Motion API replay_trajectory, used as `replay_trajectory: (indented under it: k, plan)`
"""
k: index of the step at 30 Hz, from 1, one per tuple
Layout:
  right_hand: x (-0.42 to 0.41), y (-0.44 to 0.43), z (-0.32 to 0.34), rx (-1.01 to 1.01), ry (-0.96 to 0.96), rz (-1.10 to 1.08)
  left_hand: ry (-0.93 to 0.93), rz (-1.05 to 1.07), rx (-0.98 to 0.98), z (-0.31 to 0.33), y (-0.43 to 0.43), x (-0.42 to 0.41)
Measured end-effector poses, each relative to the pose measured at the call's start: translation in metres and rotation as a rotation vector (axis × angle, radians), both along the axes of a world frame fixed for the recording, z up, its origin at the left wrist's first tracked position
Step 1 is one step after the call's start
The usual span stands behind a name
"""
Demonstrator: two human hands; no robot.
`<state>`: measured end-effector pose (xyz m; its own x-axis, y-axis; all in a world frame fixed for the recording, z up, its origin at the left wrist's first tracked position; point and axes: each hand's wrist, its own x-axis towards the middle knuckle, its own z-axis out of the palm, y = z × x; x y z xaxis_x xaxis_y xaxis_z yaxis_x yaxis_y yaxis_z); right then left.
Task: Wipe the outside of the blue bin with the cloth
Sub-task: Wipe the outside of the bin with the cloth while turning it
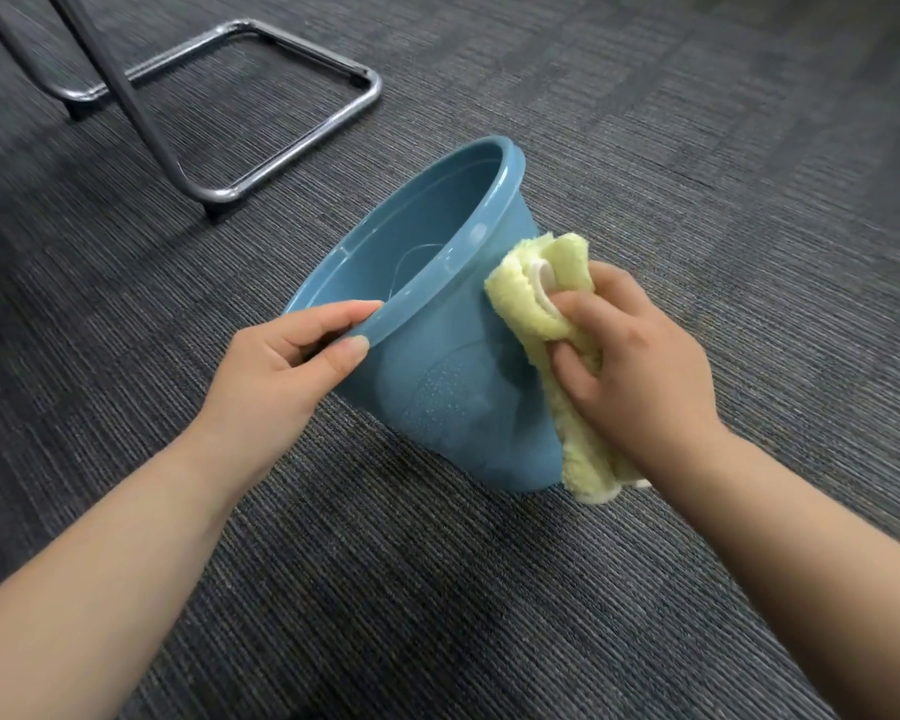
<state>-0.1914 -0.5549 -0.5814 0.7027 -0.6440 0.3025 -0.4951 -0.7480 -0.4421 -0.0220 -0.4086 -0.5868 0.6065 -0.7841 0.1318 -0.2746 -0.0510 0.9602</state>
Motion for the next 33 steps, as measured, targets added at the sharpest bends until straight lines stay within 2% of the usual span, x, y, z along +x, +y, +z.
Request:
replay_trajectory:
  k: [6, 8, 13, 15, 22, 29, 33]
  plan:
    - [0.003, 0.022, 0.000, -0.105, 0.038, 0.212, 0.036, 0.030, -0.018, -0.002, 0.000, 0.009]
    - [0.004, 0.014, -0.001, -0.096, 0.056, 0.197, 0.072, 0.025, -0.029, -0.003, 0.002, 0.013]
    - [-0.001, -0.010, -0.022, 0.089, 0.127, -0.095, 0.139, 0.026, -0.039, -0.008, 0.006, 0.019]
    - [-0.001, -0.004, -0.024, 0.054, 0.099, -0.070, 0.140, 0.038, -0.037, -0.010, 0.006, 0.020]
    - [0.002, 0.022, -0.019, -0.063, 0.071, 0.229, 0.155, 0.067, -0.031, -0.010, 0.006, 0.025]
    - [-0.004, 0.005, -0.031, 0.058, 0.127, 0.013, 0.163, 0.085, -0.025, -0.011, 0.008, 0.027]
    - [-0.005, 0.021, -0.033, -0.054, 0.110, 0.168, 0.166, 0.104, -0.025, -0.011, 0.007, 0.028]
